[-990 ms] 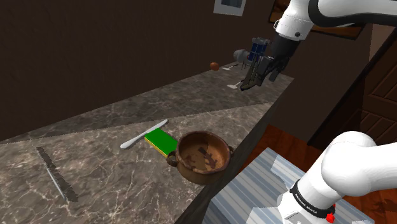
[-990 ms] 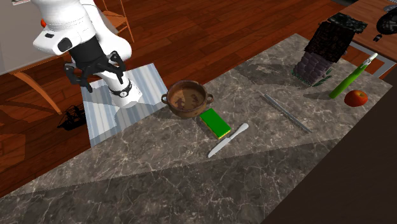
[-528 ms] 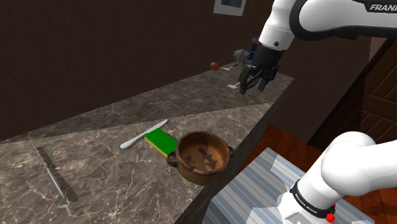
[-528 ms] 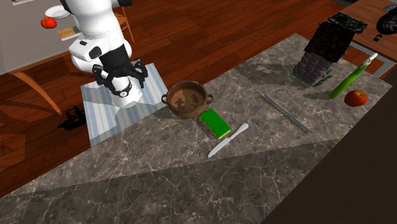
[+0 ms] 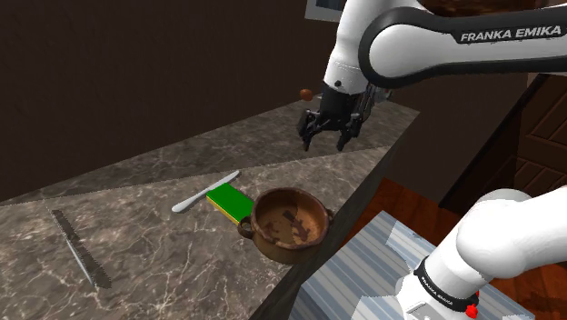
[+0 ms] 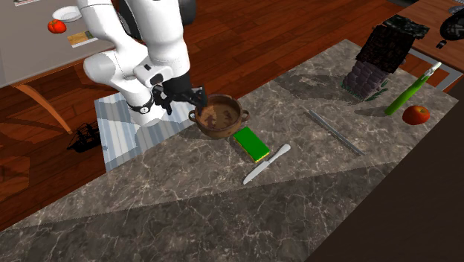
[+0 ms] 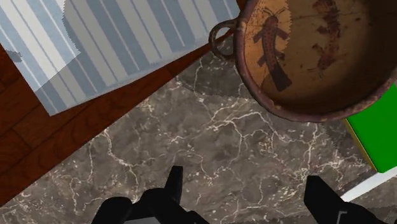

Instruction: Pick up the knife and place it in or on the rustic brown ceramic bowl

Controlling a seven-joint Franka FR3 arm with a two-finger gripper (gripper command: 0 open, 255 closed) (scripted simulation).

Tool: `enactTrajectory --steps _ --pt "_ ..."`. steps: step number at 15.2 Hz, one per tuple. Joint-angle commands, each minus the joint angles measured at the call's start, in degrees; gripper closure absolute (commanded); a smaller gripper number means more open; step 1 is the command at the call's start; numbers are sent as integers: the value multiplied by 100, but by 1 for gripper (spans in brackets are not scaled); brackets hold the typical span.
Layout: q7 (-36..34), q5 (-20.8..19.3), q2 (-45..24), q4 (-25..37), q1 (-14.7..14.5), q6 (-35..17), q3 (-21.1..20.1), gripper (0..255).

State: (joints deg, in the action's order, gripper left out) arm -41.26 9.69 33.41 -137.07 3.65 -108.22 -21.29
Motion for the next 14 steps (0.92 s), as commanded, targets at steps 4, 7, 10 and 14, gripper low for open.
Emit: enactTrajectory --steps 4,7,10,14 --pt "-1549 37 -961 441 286 -505 -776 0" --pt "-2509 -157 -1672 832 497 -779 -1209 0" --pt "-3535 -540 -2474 1300 677 -1000 -1582 0" --pt "-4963 -1301 -3655 2048 706 -1156 -1841 0"
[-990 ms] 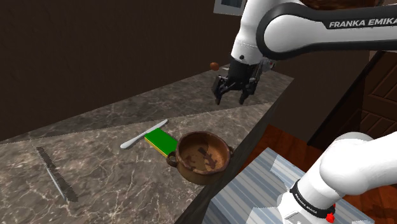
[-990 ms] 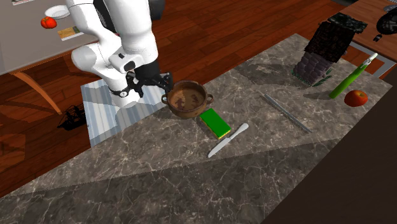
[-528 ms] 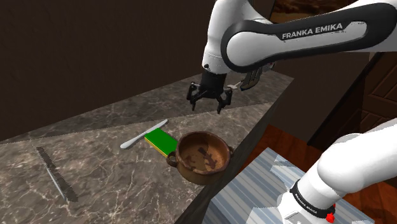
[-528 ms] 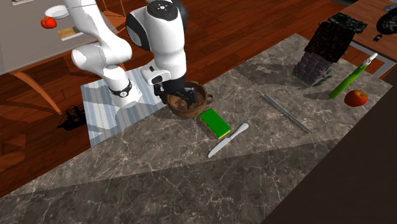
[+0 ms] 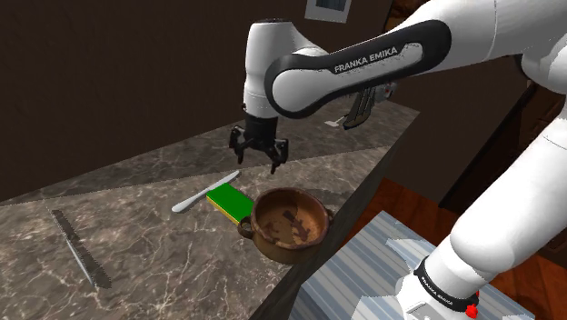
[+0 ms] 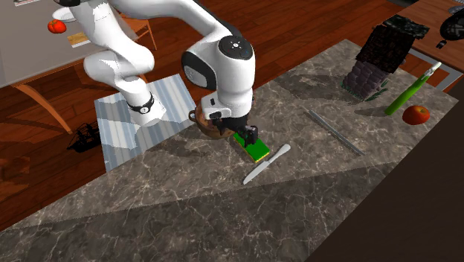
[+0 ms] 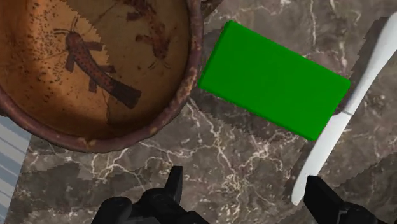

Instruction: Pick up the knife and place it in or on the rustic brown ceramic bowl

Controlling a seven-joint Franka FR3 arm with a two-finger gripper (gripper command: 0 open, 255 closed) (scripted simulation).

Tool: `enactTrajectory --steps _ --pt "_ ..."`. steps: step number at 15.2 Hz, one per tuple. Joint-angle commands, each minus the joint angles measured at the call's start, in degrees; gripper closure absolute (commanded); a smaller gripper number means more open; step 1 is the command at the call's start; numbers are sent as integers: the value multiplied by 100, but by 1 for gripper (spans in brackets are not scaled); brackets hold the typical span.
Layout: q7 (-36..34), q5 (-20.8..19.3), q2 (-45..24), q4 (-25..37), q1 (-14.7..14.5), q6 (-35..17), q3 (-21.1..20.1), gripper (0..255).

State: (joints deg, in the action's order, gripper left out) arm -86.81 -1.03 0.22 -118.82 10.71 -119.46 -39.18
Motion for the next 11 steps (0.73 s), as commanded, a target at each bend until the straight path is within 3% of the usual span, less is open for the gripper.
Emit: enactTrajectory --steps 1,8,11 --pt "-752 -431 -635 432 -48 -39 -56 0" --pt "-2641 -1438 -2510 2112 -764 133 411 0" --pt "-2681 -1501 -2607 2013 -802 -52 467 0"
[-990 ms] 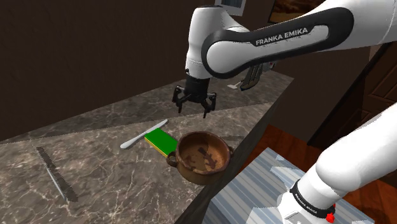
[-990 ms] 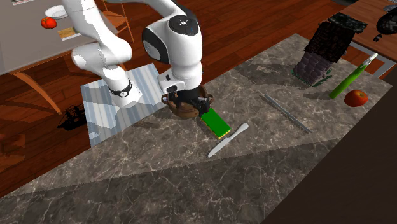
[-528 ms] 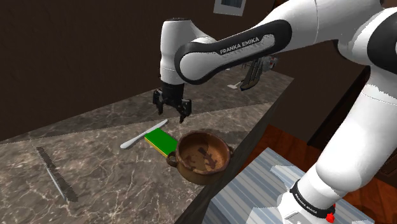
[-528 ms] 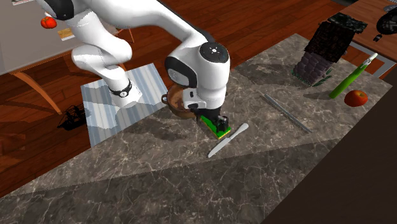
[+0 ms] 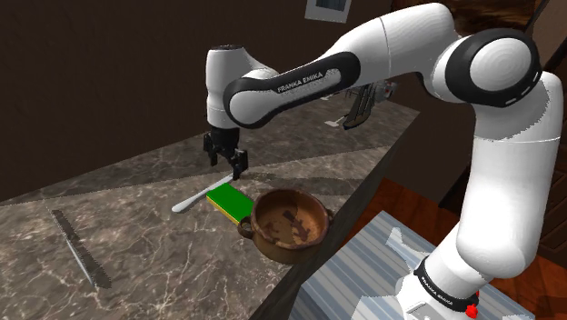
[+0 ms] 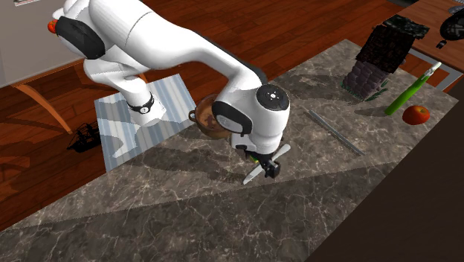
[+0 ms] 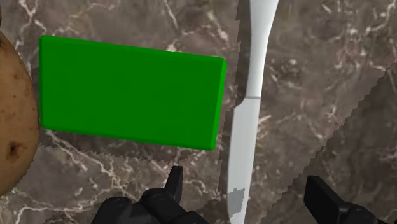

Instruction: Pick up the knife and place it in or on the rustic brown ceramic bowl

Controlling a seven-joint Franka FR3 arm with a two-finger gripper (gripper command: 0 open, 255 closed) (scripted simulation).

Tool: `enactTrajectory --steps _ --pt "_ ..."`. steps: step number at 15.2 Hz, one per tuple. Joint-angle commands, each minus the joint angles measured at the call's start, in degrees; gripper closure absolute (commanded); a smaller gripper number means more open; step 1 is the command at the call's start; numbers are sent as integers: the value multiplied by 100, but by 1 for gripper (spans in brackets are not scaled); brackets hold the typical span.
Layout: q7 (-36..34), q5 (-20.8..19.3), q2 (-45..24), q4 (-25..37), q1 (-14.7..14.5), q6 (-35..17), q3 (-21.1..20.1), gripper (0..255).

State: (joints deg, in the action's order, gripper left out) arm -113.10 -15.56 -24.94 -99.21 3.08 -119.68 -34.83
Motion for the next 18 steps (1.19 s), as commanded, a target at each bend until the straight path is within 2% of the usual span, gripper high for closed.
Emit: enactTrajectory --steps 1,5,13,14,18 --pt "-68 -74 -125 21 -48 -91 47 0" --pt "-127 -169 -259 -76 -84 -302 102 0" --pt "-126 -169 -259 -76 -84 -300 102 0" --pt "-126 -169 -259 -76 -84 -300 102 255" --pt "-124 -168 -257 -77 -82 -300 102 255"
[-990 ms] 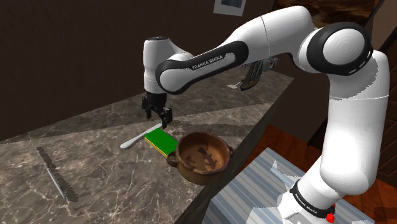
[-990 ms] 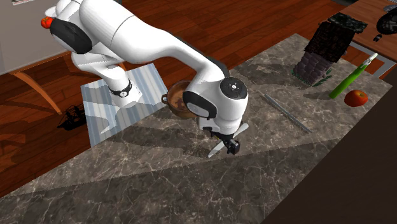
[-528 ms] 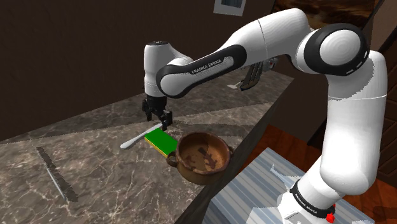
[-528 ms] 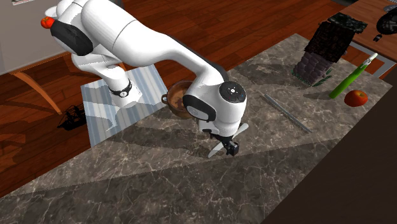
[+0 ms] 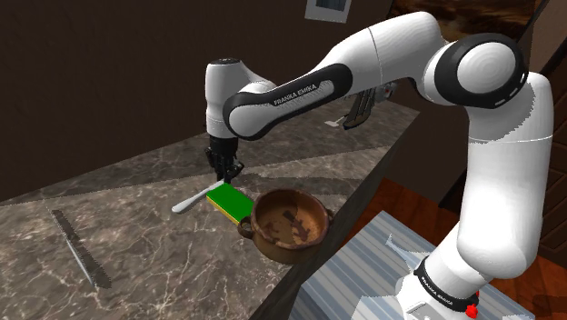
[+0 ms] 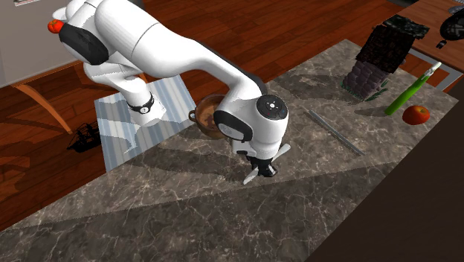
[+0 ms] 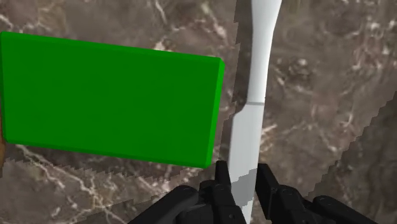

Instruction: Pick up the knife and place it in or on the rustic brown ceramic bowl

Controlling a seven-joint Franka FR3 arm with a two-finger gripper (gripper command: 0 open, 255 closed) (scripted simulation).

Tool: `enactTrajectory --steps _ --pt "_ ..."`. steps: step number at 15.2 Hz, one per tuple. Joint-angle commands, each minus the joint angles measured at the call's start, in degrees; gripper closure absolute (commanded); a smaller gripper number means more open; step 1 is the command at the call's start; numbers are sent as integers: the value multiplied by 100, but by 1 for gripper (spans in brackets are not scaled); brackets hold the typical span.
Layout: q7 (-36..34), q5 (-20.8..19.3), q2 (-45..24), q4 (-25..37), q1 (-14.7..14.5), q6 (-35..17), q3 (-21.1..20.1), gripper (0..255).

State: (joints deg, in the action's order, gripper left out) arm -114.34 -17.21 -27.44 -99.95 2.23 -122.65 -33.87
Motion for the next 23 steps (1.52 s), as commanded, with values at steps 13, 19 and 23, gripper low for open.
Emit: enactTrajectory --steps 13,19,23 --pt "119 196 266 249 67 480 -108 255" --pt "197 319 431 499 94 865 -173 255" --pt "241 387 518 696 101 1133 -206 255"
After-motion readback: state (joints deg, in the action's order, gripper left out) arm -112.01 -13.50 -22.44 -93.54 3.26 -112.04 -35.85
